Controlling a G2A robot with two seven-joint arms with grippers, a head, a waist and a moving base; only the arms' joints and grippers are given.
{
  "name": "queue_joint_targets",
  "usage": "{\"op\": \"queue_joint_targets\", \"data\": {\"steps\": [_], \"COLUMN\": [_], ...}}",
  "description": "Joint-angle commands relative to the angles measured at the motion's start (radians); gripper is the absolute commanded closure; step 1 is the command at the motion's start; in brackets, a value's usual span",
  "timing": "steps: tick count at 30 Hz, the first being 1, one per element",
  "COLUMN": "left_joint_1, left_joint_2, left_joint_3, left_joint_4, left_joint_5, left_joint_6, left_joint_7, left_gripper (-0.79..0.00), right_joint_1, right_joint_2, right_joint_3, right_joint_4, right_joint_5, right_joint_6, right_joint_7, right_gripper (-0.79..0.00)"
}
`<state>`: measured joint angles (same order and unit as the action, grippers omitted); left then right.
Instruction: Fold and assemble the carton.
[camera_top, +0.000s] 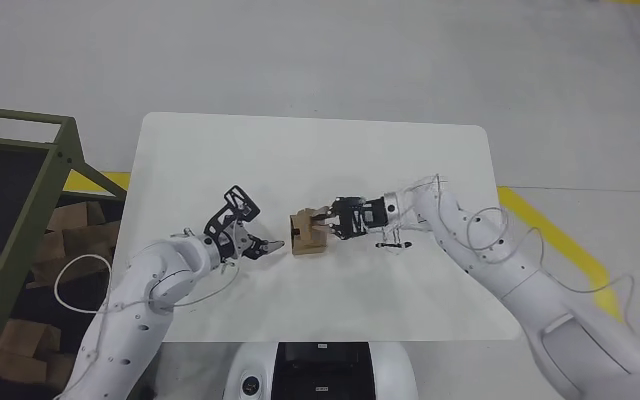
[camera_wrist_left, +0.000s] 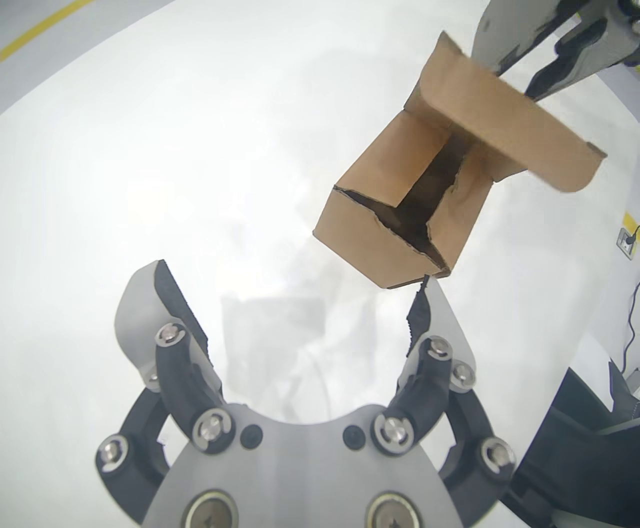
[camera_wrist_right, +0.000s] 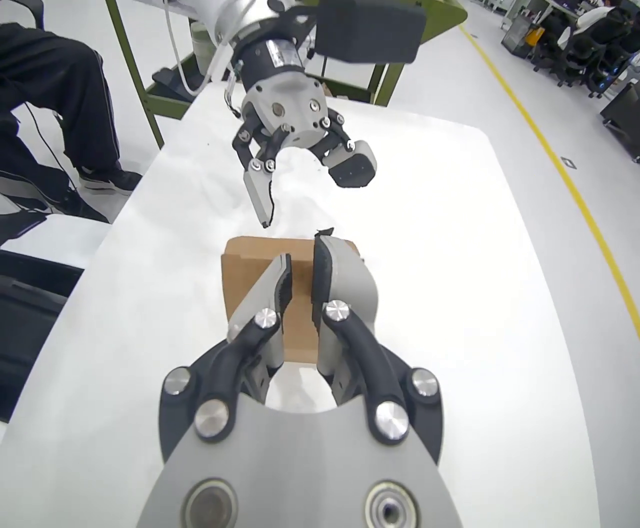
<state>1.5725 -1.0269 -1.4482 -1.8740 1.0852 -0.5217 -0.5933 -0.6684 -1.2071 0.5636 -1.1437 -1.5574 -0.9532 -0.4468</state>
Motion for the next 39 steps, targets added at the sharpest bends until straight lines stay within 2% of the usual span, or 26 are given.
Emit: {"op": "queue_joint_targets", "data": {"steps": [1, 7, 14, 25, 32, 39], "left_joint_1": [-0.007, -0.007, 0.004, -0.088, -0.115, -0.109], "left_joint_2": [0.0, 0.002, 0.007, -0.002, -0.004, -0.002], "left_joint_3": [0.008, 0.0, -0.024, 0.077, 0.094, 0.091], "left_joint_4": [0.002, -0.007, -0.034, -0.004, 0.009, 0.022], "left_joint_5": [0.001, -0.001, -0.014, -0.014, -0.026, -0.025], "left_joint_6": [0.004, 0.01, 0.01, 0.03, 0.045, 0.051], "left_joint_7": [-0.005, -0.009, -0.008, -0.031, -0.044, -0.04], "left_gripper": [-0.785, -0.785, -0.785, -0.785, -0.785, -0.785], "right_joint_1": [0.008, 0.022, 0.031, 0.033, 0.031, 0.031], "right_joint_2": [-0.01, -0.038, -0.053, -0.064, -0.066, -0.069], "right_joint_3": [-0.009, -0.028, -0.029, -0.024, -0.019, -0.011], "right_joint_4": [0.012, 0.036, 0.068, 0.103, 0.112, 0.126], "right_joint_5": [0.005, 0.038, 0.044, 0.027, 0.01, 0.0], "right_joint_6": [0.007, 0.012, 0.011, 0.006, 0.003, -0.001], "right_joint_7": [0.042, 0.097, 0.091, 0.043, 0.025, 0.011], "right_gripper": [-0.12, -0.175, -0.179, -0.175, -0.179, -0.206]}}
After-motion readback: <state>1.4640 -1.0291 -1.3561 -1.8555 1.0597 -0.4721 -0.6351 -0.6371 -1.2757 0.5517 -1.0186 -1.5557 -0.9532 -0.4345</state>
